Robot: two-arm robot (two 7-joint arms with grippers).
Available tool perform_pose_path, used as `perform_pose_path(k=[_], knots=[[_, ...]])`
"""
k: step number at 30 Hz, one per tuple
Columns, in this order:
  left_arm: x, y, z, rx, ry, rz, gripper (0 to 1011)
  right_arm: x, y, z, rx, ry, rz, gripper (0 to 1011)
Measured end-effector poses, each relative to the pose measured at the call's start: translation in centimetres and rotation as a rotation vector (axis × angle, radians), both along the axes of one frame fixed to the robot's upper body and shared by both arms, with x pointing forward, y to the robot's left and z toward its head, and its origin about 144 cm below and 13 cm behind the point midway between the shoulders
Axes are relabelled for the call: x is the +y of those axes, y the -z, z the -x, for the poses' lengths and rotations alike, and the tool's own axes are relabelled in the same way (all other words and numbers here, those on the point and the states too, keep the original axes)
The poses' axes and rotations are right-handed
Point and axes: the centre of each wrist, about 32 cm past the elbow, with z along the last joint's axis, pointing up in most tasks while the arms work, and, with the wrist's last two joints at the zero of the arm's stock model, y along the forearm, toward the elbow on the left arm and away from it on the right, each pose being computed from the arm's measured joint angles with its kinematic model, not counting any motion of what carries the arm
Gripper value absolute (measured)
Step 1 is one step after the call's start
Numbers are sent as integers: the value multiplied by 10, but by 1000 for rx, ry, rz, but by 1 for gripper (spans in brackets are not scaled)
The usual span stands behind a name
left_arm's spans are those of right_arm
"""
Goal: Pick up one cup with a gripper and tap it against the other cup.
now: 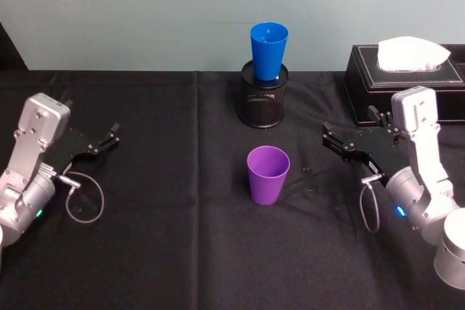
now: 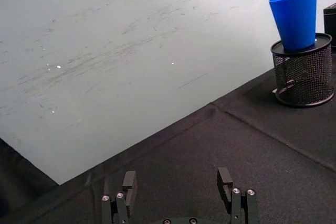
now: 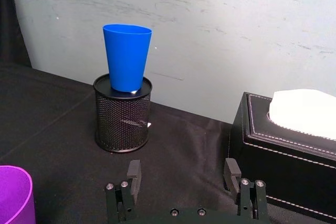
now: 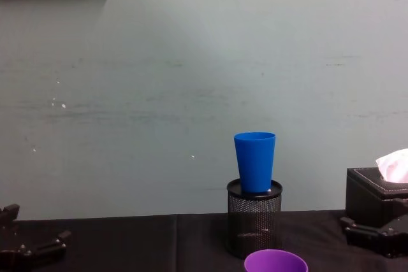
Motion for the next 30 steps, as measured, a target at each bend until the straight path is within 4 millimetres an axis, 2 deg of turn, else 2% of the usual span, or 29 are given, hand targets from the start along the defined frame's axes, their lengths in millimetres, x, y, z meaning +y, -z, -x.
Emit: perform_pose_path(k=[30], knots=[[0, 0, 0, 0, 0, 0, 1005, 0, 0, 0, 0, 0, 0, 1004]])
